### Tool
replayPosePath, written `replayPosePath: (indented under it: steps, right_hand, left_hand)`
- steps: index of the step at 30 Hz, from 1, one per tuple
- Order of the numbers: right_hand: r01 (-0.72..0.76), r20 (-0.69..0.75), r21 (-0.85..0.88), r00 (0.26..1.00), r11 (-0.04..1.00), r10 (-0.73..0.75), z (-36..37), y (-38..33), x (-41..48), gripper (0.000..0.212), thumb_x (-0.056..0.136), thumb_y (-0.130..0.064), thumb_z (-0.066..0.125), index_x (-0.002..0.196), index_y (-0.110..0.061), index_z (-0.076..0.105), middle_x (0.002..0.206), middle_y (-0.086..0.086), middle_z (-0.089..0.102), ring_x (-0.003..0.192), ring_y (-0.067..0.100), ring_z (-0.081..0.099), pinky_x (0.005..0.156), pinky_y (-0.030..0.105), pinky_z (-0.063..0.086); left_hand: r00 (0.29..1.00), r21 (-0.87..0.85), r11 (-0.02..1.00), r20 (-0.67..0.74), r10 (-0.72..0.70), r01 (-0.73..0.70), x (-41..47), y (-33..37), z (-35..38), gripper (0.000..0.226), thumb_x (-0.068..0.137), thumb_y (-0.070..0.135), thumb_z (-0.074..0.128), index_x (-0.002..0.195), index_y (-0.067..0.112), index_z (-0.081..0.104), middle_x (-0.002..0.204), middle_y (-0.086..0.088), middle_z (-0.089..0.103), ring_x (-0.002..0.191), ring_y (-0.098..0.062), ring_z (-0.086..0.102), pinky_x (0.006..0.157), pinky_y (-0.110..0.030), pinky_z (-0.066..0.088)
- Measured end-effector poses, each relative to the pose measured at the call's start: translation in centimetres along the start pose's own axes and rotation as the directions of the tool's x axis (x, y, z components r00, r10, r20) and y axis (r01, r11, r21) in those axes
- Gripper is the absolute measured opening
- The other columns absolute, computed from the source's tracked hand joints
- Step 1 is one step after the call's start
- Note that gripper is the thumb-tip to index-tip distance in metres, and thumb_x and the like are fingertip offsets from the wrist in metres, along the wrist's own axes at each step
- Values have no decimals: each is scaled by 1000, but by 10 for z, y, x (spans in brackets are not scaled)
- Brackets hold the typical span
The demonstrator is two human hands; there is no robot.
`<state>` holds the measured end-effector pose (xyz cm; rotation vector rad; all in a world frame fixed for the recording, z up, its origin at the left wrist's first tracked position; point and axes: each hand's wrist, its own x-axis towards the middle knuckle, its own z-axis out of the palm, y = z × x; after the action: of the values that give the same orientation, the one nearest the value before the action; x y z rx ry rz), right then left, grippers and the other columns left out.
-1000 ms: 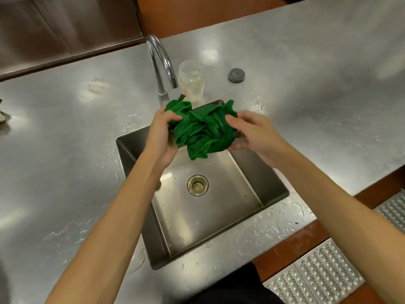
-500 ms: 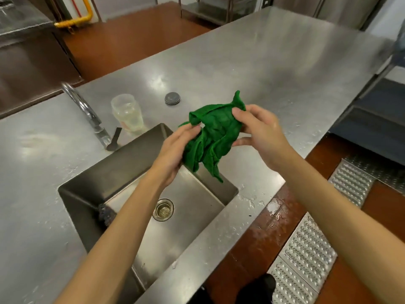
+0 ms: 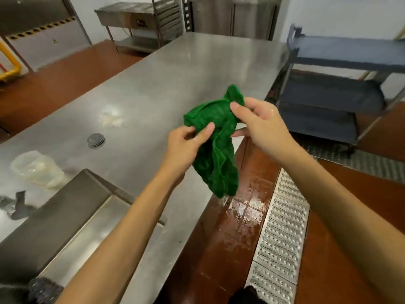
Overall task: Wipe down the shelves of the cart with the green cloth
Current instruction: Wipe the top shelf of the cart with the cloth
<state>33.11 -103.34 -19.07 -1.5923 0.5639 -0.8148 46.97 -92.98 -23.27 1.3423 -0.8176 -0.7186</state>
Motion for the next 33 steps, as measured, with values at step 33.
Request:
replayPosePath:
  steps: [33]
  right_hand:
    - [-196,-601,-489,782,850,-165,-390,45,88,21,97,-21,46,94,-15,66,88,5,69,84,21,62,72,37,49]
  left_hand:
    - [855,-119,990,502,130,-81,248,-41,357,34,72,38,88,97,19,76,95,-3,78,88,-19,76,70,-24,59]
